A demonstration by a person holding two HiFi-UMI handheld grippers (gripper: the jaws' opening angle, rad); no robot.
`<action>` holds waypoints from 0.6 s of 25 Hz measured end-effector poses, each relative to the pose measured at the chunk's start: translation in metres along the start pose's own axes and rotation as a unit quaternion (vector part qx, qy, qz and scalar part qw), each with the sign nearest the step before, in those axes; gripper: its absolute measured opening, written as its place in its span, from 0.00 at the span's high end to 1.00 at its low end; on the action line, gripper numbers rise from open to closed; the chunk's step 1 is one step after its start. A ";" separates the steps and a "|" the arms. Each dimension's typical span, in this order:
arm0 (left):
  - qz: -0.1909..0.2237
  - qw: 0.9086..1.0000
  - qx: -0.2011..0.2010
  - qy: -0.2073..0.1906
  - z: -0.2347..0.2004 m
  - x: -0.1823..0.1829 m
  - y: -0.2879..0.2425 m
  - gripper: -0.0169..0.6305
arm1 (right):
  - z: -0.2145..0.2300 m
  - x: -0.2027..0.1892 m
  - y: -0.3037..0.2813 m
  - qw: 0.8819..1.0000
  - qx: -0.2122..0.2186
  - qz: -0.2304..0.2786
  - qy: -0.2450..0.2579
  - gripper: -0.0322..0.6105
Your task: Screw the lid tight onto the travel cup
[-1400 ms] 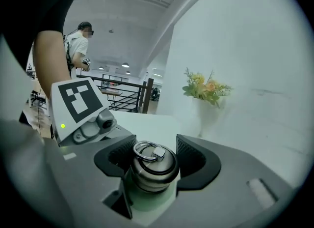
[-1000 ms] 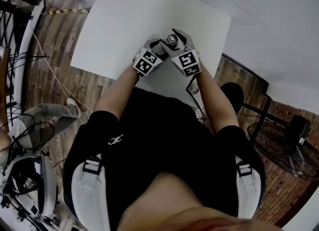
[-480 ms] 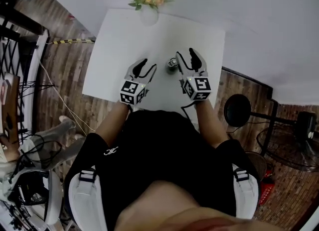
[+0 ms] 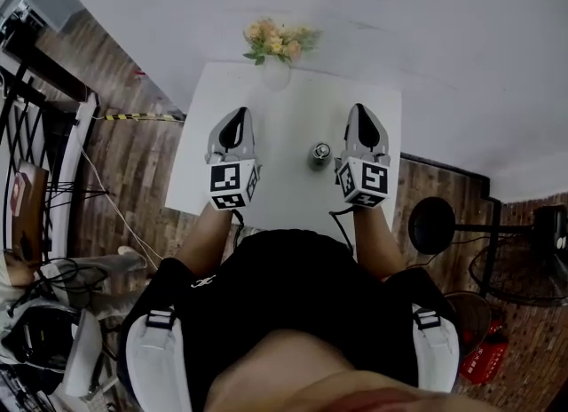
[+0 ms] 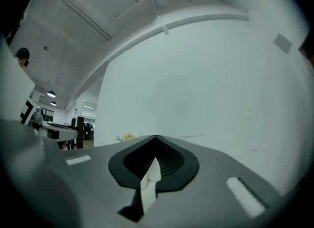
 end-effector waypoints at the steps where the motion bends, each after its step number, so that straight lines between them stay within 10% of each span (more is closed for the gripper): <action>1: 0.002 1.000 0.003 -0.003 0.004 0.004 0.002 0.89 | 0.001 0.004 0.003 1.000 0.000 0.002 0.003 0.95; 15: -0.021 1.000 0.011 -0.014 -0.006 -0.001 0.003 0.89 | -0.016 0.006 -0.003 1.000 0.014 -0.014 0.013 0.95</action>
Point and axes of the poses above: the fingertips, and each gripper's own axes: y backward along the fingers, z to its right, x out of its top, the point moved 8 cm from there along y, backward along the fingers, and after that the axes turned 7 degrees about -x, right-handed, at the moved point
